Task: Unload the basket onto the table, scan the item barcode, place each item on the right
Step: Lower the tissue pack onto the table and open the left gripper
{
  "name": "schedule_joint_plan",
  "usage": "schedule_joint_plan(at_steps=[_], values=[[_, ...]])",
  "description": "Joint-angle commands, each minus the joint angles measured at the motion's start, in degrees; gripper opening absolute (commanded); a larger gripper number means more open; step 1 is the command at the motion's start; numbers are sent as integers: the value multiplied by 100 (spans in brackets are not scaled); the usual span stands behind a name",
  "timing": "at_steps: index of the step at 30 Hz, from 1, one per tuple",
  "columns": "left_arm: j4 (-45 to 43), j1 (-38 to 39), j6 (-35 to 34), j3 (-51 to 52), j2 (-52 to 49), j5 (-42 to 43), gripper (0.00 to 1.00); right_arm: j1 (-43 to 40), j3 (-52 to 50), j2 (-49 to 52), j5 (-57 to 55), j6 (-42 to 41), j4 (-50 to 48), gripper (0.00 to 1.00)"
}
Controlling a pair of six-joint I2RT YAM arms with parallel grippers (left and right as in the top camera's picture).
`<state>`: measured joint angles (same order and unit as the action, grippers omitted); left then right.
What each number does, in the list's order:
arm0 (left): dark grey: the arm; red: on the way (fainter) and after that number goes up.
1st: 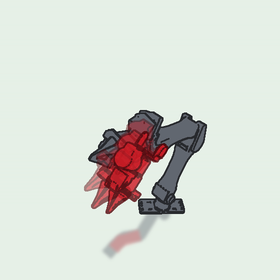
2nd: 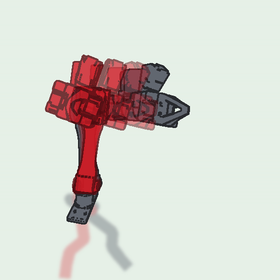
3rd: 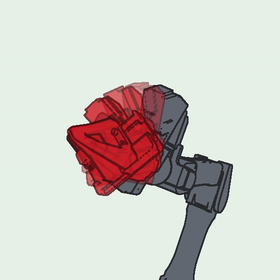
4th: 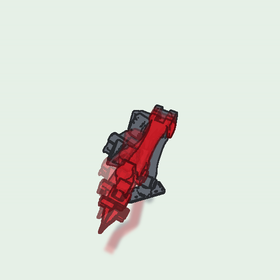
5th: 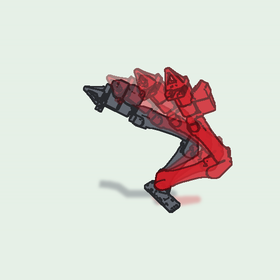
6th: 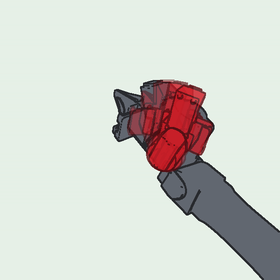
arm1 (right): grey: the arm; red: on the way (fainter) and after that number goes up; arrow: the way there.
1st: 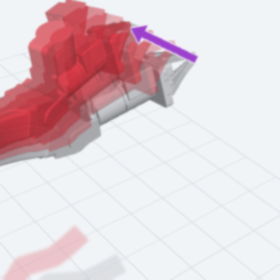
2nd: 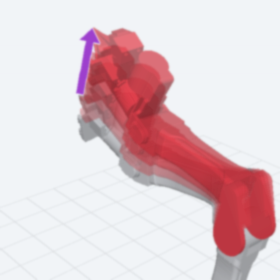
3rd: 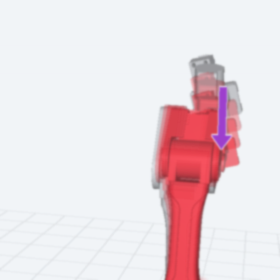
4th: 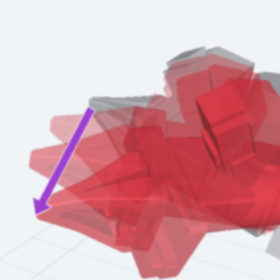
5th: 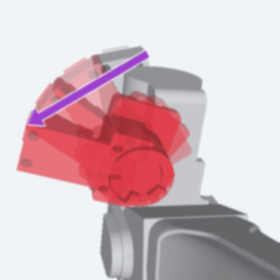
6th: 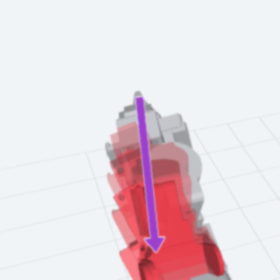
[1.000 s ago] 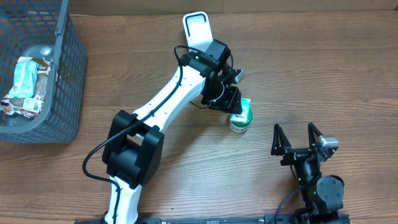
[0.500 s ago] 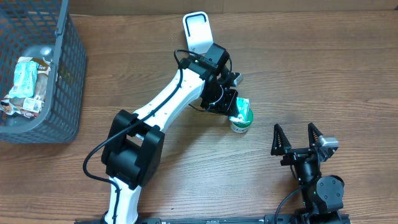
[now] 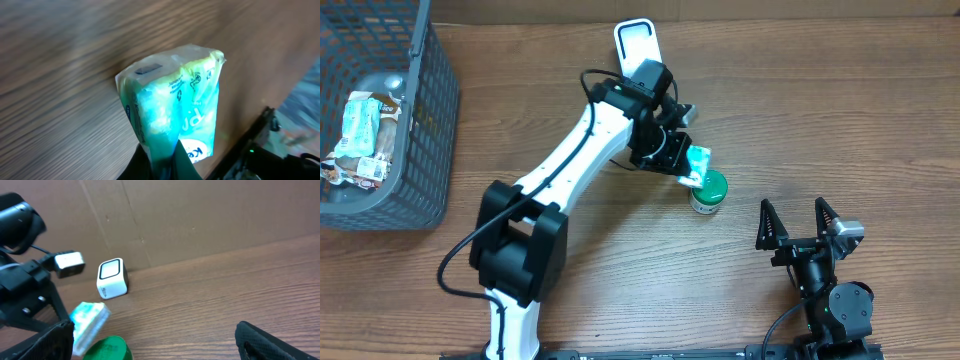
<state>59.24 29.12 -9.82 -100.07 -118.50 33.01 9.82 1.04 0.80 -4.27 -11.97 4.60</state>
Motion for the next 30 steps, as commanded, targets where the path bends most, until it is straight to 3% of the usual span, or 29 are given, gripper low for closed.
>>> schedule_joint_plan(at_steps=[1, 14, 21, 30], values=[[210, -50, -37, -184, 426, -1287, 4, -20, -59, -57, 33, 26, -20, 100], [1384, 667, -1886, -133, 188, -5604, 4, -20, -59, -57, 33, 26, -17, 100], [1473, 1167, -2361, 103, -240, -6655, 4, -20, -59, -57, 33, 26, -20, 100], [1574, 1292, -2691, 103, -938, -7095, 4, -20, -59, -57, 33, 26, -17, 100]])
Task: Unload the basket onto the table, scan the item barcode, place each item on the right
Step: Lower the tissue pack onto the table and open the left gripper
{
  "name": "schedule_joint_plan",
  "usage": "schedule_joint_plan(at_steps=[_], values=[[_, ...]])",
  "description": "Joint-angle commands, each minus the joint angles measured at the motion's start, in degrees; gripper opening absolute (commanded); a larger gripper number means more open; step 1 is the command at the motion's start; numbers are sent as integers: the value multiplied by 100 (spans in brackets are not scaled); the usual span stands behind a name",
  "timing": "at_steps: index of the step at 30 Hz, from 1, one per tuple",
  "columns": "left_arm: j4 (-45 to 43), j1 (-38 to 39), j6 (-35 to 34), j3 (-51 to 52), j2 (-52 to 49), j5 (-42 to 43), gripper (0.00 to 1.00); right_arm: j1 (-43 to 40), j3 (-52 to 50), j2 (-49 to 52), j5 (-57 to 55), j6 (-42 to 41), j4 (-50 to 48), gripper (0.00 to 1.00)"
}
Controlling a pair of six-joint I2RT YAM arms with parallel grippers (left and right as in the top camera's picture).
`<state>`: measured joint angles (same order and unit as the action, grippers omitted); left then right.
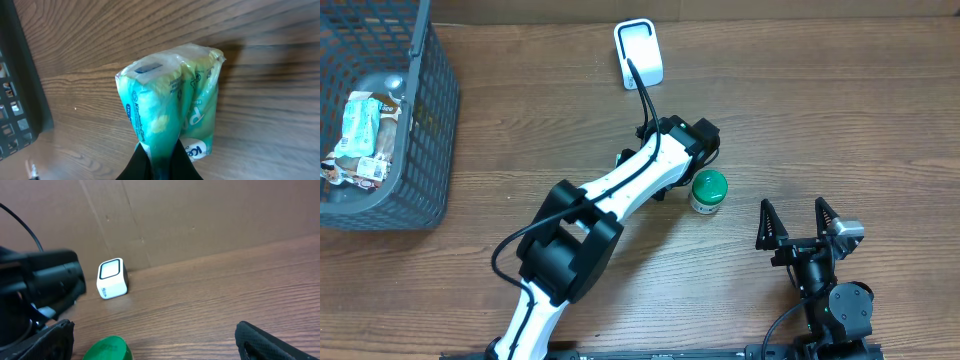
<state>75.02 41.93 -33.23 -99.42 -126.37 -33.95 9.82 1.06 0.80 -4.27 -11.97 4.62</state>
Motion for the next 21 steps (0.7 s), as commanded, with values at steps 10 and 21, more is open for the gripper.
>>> schedule_joint_plan(at_steps=[10, 21], values=[[87, 11, -363, 37, -614, -459, 9, -20, -61, -57, 33, 26, -22, 100], [295, 11, -365, -190, -584, -328, 29, -20, -61, -57, 33, 26, -20, 100]])
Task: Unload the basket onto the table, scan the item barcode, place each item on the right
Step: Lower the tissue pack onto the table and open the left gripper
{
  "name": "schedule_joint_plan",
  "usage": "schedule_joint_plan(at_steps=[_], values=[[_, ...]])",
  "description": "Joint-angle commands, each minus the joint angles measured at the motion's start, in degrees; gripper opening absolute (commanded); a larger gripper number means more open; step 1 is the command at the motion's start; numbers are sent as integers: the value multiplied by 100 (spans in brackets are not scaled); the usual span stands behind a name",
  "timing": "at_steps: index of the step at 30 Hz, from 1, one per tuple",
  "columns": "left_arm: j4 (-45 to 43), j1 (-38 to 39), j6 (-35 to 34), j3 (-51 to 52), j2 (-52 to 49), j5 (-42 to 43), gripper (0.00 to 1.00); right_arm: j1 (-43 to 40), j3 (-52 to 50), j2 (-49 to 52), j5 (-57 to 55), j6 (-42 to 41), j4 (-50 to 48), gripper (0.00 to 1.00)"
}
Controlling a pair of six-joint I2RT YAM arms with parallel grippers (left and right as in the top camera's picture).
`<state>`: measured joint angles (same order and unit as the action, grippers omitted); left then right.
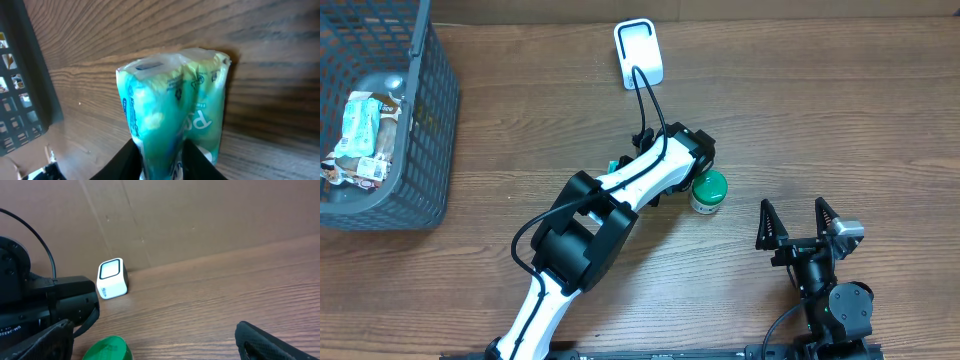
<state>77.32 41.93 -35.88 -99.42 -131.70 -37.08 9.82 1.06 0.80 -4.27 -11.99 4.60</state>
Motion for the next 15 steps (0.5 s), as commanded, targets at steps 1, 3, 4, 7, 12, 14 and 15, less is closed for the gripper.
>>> schedule_joint_plan(at_steps=[1, 3, 4, 7, 12, 14, 15], values=[[81, 11, -101, -245, -50, -9, 30, -20, -61, -57, 33, 28, -20, 100], [133, 11, -98, -385, -50, 61, 32, -20, -61, -57, 33, 28, -20, 100], [162, 9, -98, -455, -50, 92, 33, -20, -61, -57, 33, 28, -17, 100], [264, 9, -98, -654, -50, 129, 36, -20, -61, -57, 33, 28, -17, 100], [332, 9, -96, -931, -50, 258, 42, -20, -61, -57, 33, 28, -17, 100], [426, -20, -96, -1034, -50, 245, 43, -20, -61, -57, 33, 28, -20, 100], [501, -44, -98, -1113, -50, 245, 44, -20, -61, -57, 33, 28, -20, 100]])
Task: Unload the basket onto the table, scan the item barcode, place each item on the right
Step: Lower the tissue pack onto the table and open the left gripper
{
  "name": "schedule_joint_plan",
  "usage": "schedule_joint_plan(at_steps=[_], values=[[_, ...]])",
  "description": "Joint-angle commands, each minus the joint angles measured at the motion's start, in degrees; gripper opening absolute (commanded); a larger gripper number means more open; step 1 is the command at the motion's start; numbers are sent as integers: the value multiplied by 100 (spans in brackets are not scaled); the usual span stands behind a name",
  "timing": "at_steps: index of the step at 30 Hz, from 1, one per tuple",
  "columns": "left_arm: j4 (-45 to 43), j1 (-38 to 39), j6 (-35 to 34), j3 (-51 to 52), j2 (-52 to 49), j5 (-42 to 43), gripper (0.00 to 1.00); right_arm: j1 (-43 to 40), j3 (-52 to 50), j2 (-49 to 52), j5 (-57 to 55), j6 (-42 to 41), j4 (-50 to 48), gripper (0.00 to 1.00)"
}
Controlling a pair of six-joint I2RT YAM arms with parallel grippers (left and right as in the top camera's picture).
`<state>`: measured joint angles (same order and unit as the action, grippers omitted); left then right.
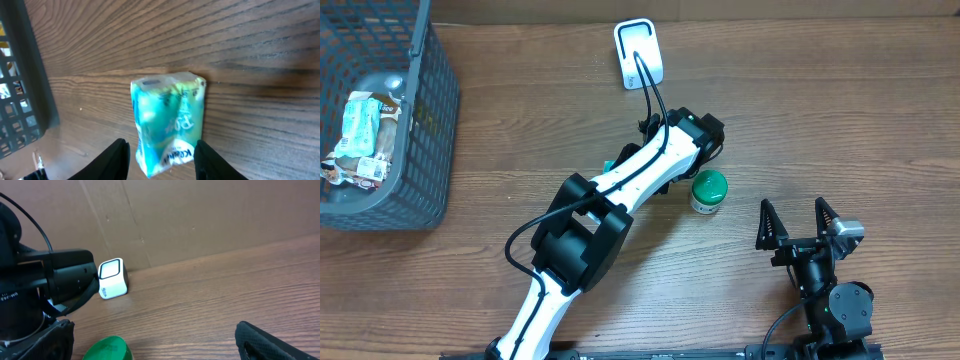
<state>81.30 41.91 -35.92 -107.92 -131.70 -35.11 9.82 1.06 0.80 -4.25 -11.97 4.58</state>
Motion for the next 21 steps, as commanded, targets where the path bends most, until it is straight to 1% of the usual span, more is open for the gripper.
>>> schedule_joint_plan(at_steps=[1, 3, 4, 5, 6, 7, 10, 13, 15, 18, 21], values=[[195, -94, -96, -376, -48, 76, 44, -20, -61, -57, 31, 26, -15, 100], [319, -232, -55, -619, -20, 289, 45, -20, -61, -57, 31, 26, -17, 100], [330, -319, 101, -730, 17, 507, 47, -20, -61, -57, 31, 26, -17, 100], [319, -420, 328, -828, 48, 782, 54, -20, -61, -57, 31, 26, -15, 100], [297, -535, 584, -911, 94, 1095, 58, -20, -61, -57, 31, 26, -17, 100], [236, -739, 1034, -984, 155, 1663, 62, -20, -61, -57, 31, 26, -15, 100], [177, -1165, 1700, -999, 210, 2710, 61, -20, -61, -57, 31, 26, -15, 100], [195, -1611, 2264, -962, 208, 3449, 60, -20, -61, -57, 31, 26, -15, 100], [269, -1895, 2334, -944, 208, 3604, 59, -20, -61, -57, 31, 26, -17, 100], [372, -2243, 2400, -944, 208, 3620, 59, -20, -61, -57, 31, 26, -15, 100], [337, -2494, 2570, -879, 208, 3620, 55, -20, -61, -57, 31, 26, -15, 100]])
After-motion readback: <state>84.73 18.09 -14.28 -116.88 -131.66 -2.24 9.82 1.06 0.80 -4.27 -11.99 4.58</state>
